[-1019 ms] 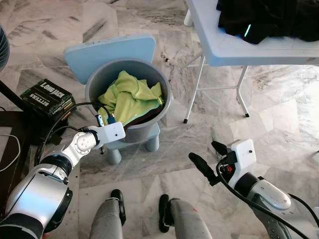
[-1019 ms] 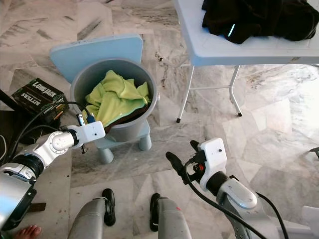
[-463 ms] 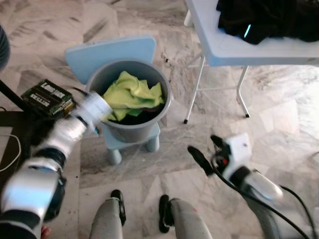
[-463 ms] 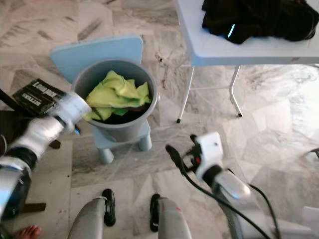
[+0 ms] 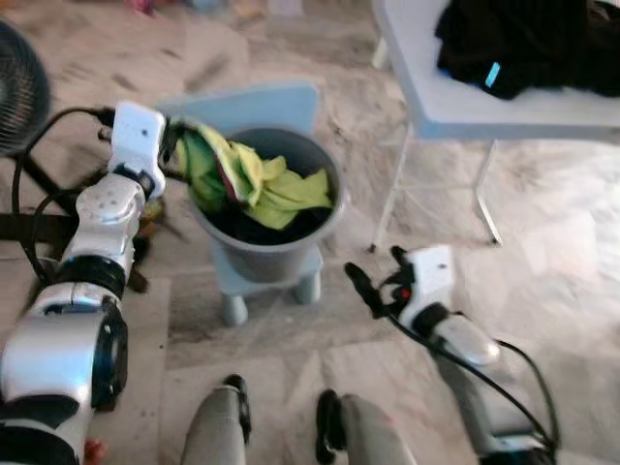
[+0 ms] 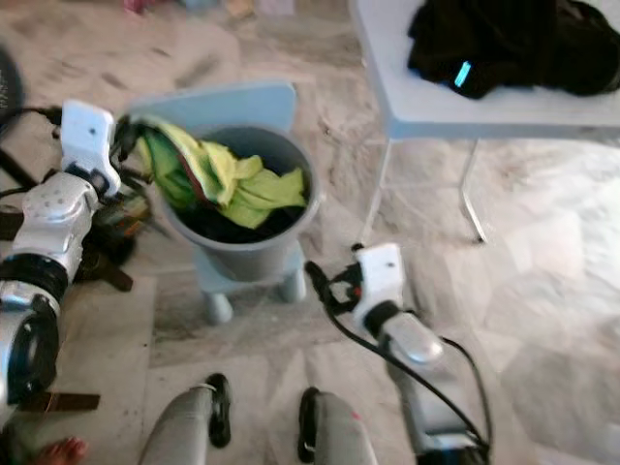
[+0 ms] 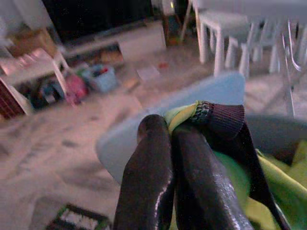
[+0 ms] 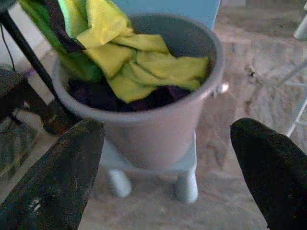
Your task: Hang hanger
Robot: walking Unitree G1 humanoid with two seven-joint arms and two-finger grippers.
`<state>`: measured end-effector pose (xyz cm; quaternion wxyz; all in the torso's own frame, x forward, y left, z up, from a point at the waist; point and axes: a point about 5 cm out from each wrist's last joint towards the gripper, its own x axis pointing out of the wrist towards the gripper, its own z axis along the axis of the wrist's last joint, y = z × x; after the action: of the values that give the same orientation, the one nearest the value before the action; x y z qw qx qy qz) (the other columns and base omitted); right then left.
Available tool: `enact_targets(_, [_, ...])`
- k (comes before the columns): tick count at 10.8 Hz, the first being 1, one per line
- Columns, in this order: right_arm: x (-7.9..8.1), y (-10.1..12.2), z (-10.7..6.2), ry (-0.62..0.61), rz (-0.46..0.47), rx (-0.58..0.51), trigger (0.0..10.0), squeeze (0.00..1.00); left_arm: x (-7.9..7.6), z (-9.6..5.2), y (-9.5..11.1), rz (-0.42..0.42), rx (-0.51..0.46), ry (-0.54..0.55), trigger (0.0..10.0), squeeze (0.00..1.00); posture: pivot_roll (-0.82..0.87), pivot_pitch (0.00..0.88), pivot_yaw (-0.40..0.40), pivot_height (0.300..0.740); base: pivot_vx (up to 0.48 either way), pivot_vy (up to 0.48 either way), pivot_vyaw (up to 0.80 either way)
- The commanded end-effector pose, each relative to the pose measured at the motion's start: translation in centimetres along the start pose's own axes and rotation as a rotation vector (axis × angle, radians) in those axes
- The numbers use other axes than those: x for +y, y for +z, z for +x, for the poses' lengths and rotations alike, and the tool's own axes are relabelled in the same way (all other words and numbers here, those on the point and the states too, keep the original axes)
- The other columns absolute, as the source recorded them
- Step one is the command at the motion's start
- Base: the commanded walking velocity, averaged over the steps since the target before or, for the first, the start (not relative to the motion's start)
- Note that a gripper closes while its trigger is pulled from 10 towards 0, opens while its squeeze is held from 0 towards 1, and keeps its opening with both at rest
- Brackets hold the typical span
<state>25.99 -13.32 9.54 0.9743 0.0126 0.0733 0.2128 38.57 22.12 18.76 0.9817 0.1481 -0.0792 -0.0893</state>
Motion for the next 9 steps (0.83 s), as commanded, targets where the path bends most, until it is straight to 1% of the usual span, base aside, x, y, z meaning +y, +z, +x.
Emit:
enact_targets(1, [-0.2,-0.3,0.1,-0.022,-0.006,-0.001,10.0,0.00,-0.9,-0.4,-0.1,-0.006,-0.028,-0.042,0.0,0.00,-0.02,0.079,-0.019,0.740,0.000,0.000,0.00])
enact_targets(2, [-0.3,-0.4,0.3,-0.036,-0.003,-0.008,10.0,0.00,-1.6,-0.7,-0.4,-0.015,-0.032,-0.060,0.0,0.00,-0.02,0.066,-0.004,0.740,0.000,0.000,0.00])
enact_targets(3, [-0.3,-0.6,0.6,-0.061,0.001,-0.023,10.0,0.00,-3.5,-1.6,-1.4,-0.052,-0.011,-0.111,0.0,0.00,-0.02,0.058,0.004,0.740,0.000,0.000,0.00])
enact_targets(4, [-0.3,-0.7,0.8,-0.069,0.000,-0.030,10.0,0.00,-4.8,-2.4,-2.6,-0.084,0.041,-0.140,0.0,0.00,-0.02,0.055,0.006,0.740,0.000,0.000,0.00])
enact_targets(6, [-0.2,-0.7,0.8,-0.076,-0.005,-0.038,10.0,0.00,-7.8,-4.8,-6.0,-0.143,0.259,-0.228,0.0,0.00,-0.02,0.058,0.004,0.740,0.000,0.000,0.00])
enact_targets(7, [-0.5,-0.8,0.8,-0.083,-0.008,-0.035,10.0,0.00,-8.7,-5.6,-6.8,-0.174,0.312,-0.237,0.0,0.00,-0.02,0.062,-0.004,0.740,0.000,0.000,0.00])
enact_targets(8, [-0.8,-0.9,0.8,-0.100,-0.008,-0.027,10.0,0.00,-9.6,-6.5,-8.0,-0.134,0.392,-0.263,0.0,0.00,-0.01,0.062,-0.012,0.740,0.000,0.000,0.00])
enact_targets(9, [-1.0,-0.9,0.9,-0.104,-0.014,-0.029,10.0,0.00,-9.8,-7.0,-8.3,-0.151,0.418,-0.248,0.0,0.00,-0.02,0.067,-0.022,0.740,0.000,0.000,0.00])
